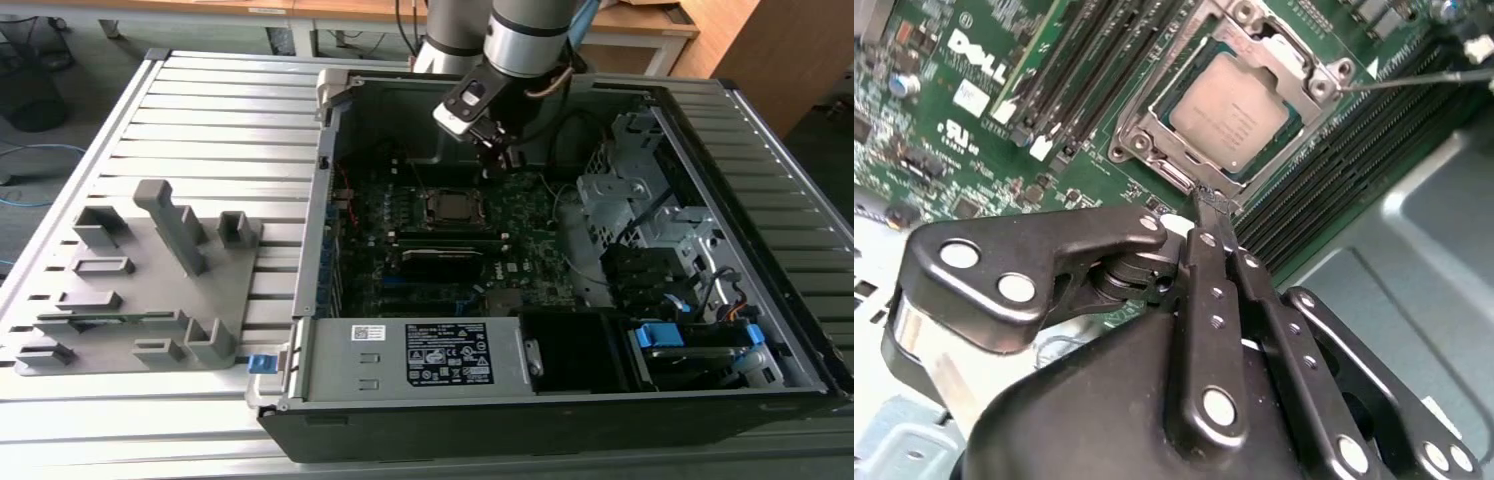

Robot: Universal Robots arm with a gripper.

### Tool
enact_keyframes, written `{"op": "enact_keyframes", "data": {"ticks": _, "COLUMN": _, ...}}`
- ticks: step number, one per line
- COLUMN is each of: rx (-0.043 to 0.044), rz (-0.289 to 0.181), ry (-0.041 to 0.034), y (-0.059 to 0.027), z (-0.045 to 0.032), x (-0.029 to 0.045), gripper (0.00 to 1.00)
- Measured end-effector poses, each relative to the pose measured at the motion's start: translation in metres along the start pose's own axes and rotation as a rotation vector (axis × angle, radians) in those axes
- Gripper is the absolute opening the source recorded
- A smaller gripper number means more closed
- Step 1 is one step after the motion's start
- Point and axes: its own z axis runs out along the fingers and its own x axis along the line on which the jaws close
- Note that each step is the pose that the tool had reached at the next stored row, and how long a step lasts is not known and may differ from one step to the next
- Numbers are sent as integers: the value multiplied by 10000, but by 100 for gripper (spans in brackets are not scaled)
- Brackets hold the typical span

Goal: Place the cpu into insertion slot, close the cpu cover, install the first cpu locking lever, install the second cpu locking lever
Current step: 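Close the cpu cover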

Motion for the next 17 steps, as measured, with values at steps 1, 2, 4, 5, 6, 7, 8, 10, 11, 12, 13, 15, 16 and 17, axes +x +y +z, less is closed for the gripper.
{"op": "enact_keyframes", "data": {"ticks": 1, "rx": -1, "rz": -179, "ry": -3, "y": 0, "z": 0, "x": 0, "gripper": 11}}
{"op": "enact_keyframes", "data": {"ticks": 2, "rx": -2, "rz": -359, "ry": -6, "y": 0, "z": 1, "x": 0, "gripper": 11}}
{"op": "enact_keyframes", "data": {"ticks": 4, "rx": -4, "rz": -719, "ry": -10, "y": 0, "z": 2, "x": 0, "gripper": 11}}
{"op": "enact_keyframes", "data": {"ticks": 5, "rx": -5, "rz": -915, "ry": -13, "y": 0, "z": 2, "x": 0, "gripper": 11}}
{"op": "enact_keyframes", "data": {"ticks": 6, "rx": -6, "rz": -1094, "ry": -16, "y": 0, "z": 3, "x": 0, "gripper": 11}}
{"op": "enact_keyframes", "data": {"ticks": 7, "rx": -7, "rz": -1275, "ry": -19, "y": 0, "z": 3, "x": 0, "gripper": 11}}
{"op": "enact_keyframes", "data": {"ticks": 8, "rx": -8, "rz": -1454, "ry": -21, "y": 0, "z": 4, "x": 0, "gripper": 11}}
{"op": "enact_keyframes", "data": {"ticks": 10, "rx": -10, "rz": -1814, "ry": -26, "y": 0, "z": 6, "x": 0, "gripper": 11}}
{"op": "enact_keyframes", "data": {"ticks": 11, "rx": -11, "rz": -1993, "ry": -28, "y": 0, "z": 7, "x": 0, "gripper": 11}}
{"op": "enact_keyframes", "data": {"ticks": 12, "rx": -12, "rz": -2190, "ry": -32, "y": 0, "z": 8, "x": 0, "gripper": 11}}
{"op": "enact_keyframes", "data": {"ticks": 13, "rx": -13, "rz": -2369, "ry": -34, "y": 0, "z": 9, "x": 0, "gripper": 11}}
{"op": "enact_keyframes", "data": {"ticks": 15, "rx": -15, "rz": -2729, "ry": -39, "y": 0, "z": 11, "x": 0, "gripper": 11}}
{"op": "enact_keyframes", "data": {"ticks": 16, "rx": -16, "rz": -2909, "ry": -42, "y": 0, "z": 12, "x": 0, "gripper": 11}}
{"op": "enact_keyframes", "data": {"ticks": 17, "rx": -17, "rz": -3089, "ry": -45, "y": 0, "z": 13, "x": 0, "gripper": 11}}
